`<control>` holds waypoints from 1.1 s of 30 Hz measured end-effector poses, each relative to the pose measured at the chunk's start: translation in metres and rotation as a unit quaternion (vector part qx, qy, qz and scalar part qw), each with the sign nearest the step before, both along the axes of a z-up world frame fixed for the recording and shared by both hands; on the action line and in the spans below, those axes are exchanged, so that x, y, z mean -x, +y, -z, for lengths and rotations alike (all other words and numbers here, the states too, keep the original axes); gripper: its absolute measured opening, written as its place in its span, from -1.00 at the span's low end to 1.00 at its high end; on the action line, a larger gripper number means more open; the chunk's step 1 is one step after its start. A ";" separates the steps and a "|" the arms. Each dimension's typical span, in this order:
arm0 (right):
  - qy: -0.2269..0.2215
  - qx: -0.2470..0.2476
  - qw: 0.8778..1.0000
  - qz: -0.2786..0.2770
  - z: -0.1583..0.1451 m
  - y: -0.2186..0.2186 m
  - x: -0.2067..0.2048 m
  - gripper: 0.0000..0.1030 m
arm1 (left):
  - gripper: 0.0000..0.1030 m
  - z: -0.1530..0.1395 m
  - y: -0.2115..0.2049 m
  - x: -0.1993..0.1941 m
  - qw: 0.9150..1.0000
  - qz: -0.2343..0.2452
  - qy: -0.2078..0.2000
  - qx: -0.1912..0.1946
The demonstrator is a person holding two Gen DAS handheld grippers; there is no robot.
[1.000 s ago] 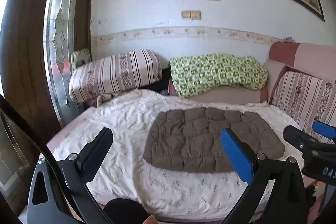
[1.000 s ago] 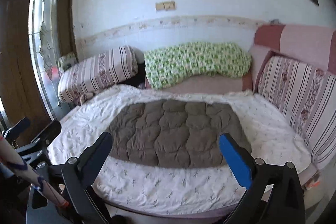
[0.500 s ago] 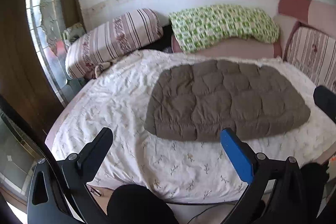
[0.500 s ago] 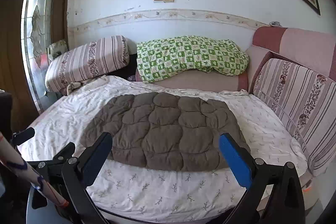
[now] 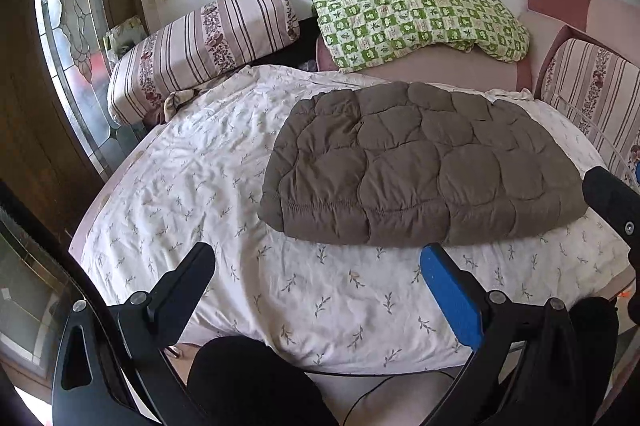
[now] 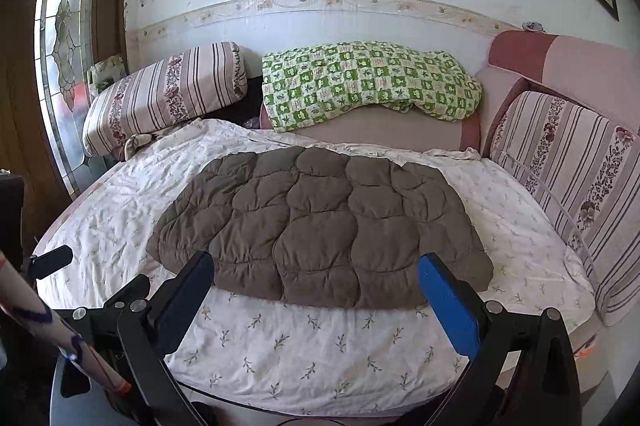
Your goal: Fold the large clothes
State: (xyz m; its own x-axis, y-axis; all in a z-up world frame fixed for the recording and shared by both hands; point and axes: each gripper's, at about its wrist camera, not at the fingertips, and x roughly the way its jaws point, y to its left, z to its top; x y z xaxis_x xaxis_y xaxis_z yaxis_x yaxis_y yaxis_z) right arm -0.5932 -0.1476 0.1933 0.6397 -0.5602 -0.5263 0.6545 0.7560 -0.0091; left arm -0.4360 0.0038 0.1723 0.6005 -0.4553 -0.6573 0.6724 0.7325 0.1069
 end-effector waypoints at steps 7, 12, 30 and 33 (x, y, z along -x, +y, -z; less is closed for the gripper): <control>0.003 -0.004 1.000 -0.001 0.004 -0.001 -0.002 1.00 | 0.98 0.004 0.000 -0.002 1.000 -0.003 0.002 -0.006; 0.006 -0.008 1.000 0.001 0.010 -0.002 -0.003 1.00 | 0.98 0.008 -0.001 -0.003 1.000 -0.002 0.005 -0.010; 0.020 -0.020 1.000 -0.002 0.022 -0.006 -0.012 1.00 | 0.98 0.016 -0.006 -0.008 1.000 -0.002 0.017 -0.020; 0.022 -0.021 1.000 -0.003 0.023 -0.007 -0.013 1.00 | 0.98 0.018 -0.006 -0.009 1.000 -0.001 0.018 -0.021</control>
State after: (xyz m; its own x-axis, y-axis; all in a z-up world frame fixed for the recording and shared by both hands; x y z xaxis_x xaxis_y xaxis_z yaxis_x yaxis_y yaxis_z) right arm -0.5804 -0.1542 0.1707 0.6189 -0.5331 -0.5769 0.6502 0.7598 -0.0046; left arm -0.4267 -0.0020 0.1542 0.5765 -0.4260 -0.6973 0.6750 0.7292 0.1126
